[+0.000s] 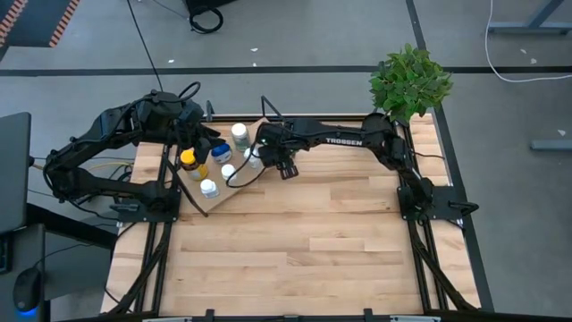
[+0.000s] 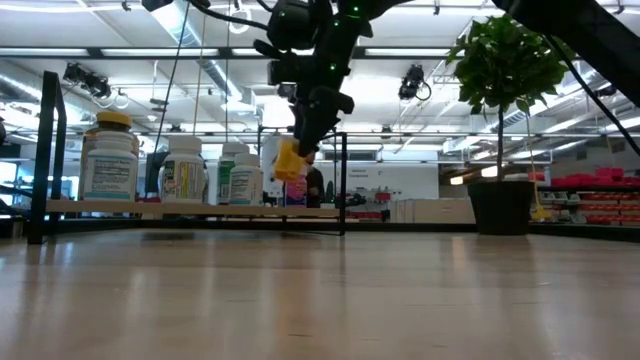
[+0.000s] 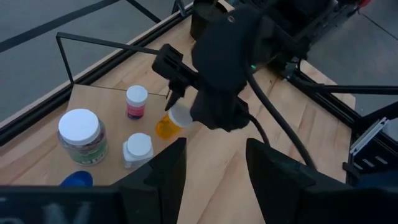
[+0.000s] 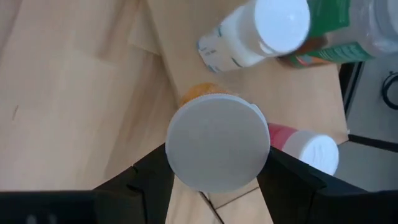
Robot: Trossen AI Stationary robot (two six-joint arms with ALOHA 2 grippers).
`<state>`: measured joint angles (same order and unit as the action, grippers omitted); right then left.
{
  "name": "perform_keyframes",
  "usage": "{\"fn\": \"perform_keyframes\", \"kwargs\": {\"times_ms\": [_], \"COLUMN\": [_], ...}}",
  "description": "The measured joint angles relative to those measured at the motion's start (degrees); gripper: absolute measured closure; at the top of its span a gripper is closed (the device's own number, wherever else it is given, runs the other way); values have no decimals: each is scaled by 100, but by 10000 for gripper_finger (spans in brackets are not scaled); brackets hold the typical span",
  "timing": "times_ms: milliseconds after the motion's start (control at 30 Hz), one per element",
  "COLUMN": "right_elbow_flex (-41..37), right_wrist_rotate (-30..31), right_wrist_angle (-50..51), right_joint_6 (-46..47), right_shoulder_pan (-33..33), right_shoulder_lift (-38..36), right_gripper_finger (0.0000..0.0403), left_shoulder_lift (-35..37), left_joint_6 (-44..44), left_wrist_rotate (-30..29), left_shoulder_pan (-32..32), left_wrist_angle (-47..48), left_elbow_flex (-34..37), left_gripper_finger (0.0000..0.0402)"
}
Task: Pick and place medicine bottles onto shelf by color
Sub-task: Put the orange pill bottle on the shelf
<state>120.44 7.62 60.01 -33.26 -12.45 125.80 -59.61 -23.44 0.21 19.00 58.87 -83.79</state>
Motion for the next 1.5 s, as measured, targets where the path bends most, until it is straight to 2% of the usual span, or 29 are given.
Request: {"fn": "perform_keyframes", "kwargs": {"times_ms": [367,700,833,1100,1367,1500], "right_elbow_flex": [0,-2,-2,-2,-2,-2], "right_wrist_rotate": [2,90,24,-515,-560,-560], "right_wrist_angle": [-39,-392,-482,-145,-54,-57], "right_joint_6": [-236,-734,-721,-308,-286,-162], "right_shoulder_pan": [-412,-467,-468,-451,-422,-430], "right_shoulder_lift": [0,0,0,0,0,0], "right_gripper_finger": [189,189,189,189,188,173], "left_shoulder_lift": [0,0,0,0,0,0], "left_joint_6": [-146,-188,-190,-192,-193,-223], "left_wrist_rotate": [0,0,-1,-2,-11,-11], "left_shoulder_pan": [0,-2,-1,-2,0,-2], "left_wrist_angle": [0,0,0,0,-2,-2], "left_elbow_flex": [0,0,0,0,0,0], "left_gripper_finger": [230,230,230,230,230,230]}}
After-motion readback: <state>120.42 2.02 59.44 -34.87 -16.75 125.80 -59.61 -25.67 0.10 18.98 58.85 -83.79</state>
